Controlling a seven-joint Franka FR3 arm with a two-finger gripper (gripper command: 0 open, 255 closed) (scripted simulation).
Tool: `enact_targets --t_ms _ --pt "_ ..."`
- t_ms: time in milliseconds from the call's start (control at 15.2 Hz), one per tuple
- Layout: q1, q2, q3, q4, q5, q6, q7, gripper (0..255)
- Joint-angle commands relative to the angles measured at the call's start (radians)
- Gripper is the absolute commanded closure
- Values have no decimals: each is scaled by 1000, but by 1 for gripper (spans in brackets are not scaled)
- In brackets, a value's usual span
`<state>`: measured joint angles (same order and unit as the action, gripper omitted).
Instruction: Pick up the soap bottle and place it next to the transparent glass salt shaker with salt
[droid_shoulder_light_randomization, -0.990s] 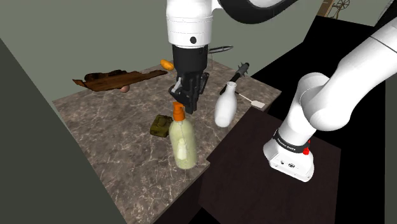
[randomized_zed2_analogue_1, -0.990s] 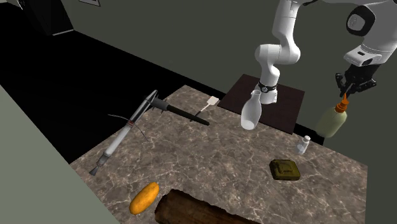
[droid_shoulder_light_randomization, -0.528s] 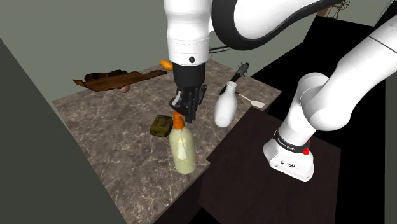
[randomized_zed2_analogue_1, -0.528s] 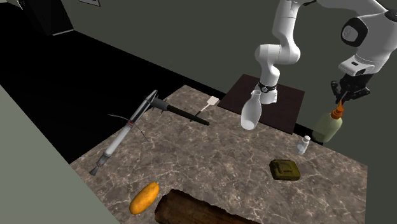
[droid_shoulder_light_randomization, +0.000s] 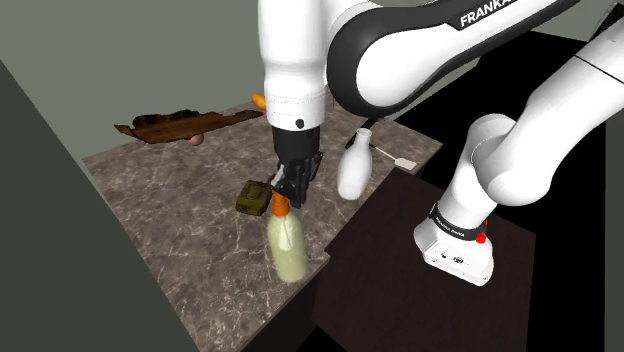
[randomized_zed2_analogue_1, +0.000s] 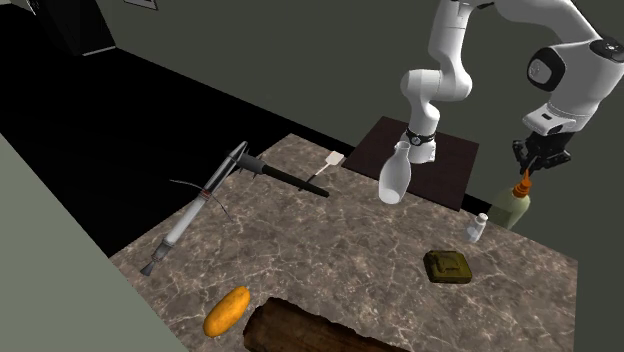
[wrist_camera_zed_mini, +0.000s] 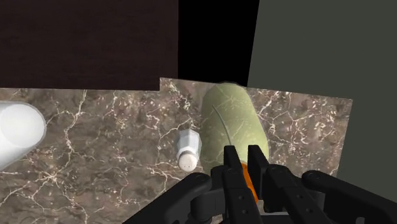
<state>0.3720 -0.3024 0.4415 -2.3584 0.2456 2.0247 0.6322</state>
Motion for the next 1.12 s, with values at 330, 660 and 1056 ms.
enact_targets --t_ms 330,660,1056 --pt "0 43 15 -62 -1 104 -1 255" --pt "-1 79 25 -94 -6 172 2 255" --pt "0 80 25 -94 -6 172 2 255"
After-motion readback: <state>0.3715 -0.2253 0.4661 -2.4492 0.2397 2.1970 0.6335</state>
